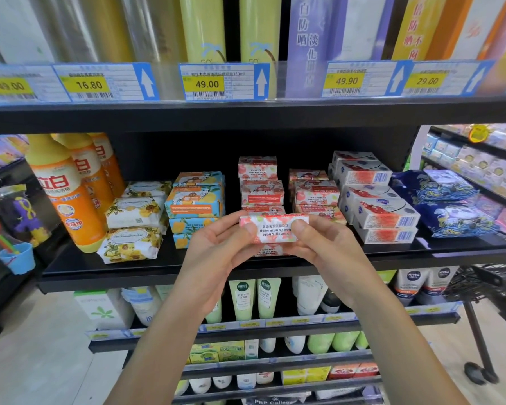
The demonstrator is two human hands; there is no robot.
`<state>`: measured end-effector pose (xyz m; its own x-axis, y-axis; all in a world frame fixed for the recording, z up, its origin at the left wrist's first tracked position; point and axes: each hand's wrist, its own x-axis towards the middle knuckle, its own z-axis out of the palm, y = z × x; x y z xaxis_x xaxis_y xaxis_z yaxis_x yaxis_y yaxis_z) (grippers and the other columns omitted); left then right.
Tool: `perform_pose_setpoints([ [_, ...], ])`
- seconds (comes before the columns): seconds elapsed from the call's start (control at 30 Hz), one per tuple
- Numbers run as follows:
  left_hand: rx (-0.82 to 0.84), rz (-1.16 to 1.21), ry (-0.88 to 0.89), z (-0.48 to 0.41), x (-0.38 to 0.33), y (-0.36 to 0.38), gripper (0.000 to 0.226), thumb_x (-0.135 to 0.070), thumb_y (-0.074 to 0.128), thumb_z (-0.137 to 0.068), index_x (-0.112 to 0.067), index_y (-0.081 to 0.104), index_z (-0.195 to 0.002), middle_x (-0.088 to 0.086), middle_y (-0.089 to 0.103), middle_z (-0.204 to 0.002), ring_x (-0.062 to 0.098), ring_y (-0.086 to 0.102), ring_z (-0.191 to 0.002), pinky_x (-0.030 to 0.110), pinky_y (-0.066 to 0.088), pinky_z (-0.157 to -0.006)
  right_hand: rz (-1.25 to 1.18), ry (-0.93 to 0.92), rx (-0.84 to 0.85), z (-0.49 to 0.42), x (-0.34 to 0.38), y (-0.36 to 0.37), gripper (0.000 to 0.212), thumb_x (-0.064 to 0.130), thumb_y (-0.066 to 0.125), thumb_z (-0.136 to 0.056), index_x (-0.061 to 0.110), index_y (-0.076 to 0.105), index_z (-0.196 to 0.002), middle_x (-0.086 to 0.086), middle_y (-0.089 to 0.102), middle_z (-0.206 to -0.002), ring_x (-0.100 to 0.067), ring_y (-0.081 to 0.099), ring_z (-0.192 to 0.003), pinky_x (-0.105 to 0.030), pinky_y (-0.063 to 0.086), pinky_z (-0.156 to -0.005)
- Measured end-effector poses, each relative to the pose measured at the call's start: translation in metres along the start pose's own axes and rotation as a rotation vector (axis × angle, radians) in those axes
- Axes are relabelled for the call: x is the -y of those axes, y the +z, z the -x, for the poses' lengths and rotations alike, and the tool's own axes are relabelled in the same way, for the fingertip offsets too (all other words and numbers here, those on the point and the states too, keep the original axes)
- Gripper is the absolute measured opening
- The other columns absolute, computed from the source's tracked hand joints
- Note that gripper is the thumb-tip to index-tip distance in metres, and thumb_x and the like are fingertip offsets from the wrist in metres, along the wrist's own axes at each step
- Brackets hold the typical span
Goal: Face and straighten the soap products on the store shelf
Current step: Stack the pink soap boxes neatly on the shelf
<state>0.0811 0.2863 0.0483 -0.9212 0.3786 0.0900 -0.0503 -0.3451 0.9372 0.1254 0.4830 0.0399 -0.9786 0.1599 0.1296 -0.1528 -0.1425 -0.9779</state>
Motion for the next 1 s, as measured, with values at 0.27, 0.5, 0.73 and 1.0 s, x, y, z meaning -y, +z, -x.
perform_pose_setpoints([
  [0.27, 0.025, -0.066, -0.008, -0.003, 0.001, -0.006, 0.065, -0.025, 0.073, -0.082, -0.02, 0.052, -0.144, 0.005, 0.073, -0.123, 0.019, 0.069, -0.116, 0.039, 0.053, -0.104, 0.035, -0.06, -0.011, 0.002, -0.005, -0.002, 0.054, 0.034, 0.085, -0.063, 0.032, 0.067, -0.114, 0.019, 0.076, -0.108, -0.002, 0.069, -0.111, -0.023, 0.056, -0.088],
  [0.5, 0.004, -0.037, -0.077, -0.005, 0.0, -0.008, 0.042, -0.035, 0.065, -0.087, -0.007, 0.071, -0.117, 0.012, 0.076, -0.114, 0.027, 0.071, -0.111, 0.036, 0.06, -0.093, 0.089, -0.161, 0.078, 0.003, -0.006, -0.006, 0.064, 0.009, 0.08, -0.073, 0.028, 0.064, -0.132, 0.004, 0.068, -0.133, -0.021, 0.065, -0.123, -0.04, 0.054, -0.102],
  [0.73, 0.045, -0.092, -0.064, -0.006, 0.0, -0.012, 0.045, -0.025, 0.066, -0.09, -0.003, 0.064, -0.13, 0.012, 0.075, -0.12, 0.026, 0.071, -0.114, 0.037, 0.059, -0.095, 0.1, -0.189, 0.145, 0.002, -0.004, -0.008, 0.074, 0.007, 0.08, -0.075, 0.021, 0.054, -0.142, 0.005, 0.063, -0.14, -0.02, 0.06, -0.13, -0.042, 0.051, -0.106],
  [1.0, 0.015, -0.091, -0.02, -0.006, 0.006, -0.008, 0.045, -0.019, 0.068, -0.089, -0.003, 0.064, -0.13, 0.013, 0.075, -0.118, 0.028, 0.072, -0.112, 0.04, 0.059, -0.096, 0.778, -0.348, 0.056, 0.003, 0.01, 0.0, 0.091, 0.033, 0.089, -0.076, 0.038, 0.039, -0.152, 0.024, 0.044, -0.147, 0.002, 0.041, -0.138, -0.026, 0.039, -0.114],
])
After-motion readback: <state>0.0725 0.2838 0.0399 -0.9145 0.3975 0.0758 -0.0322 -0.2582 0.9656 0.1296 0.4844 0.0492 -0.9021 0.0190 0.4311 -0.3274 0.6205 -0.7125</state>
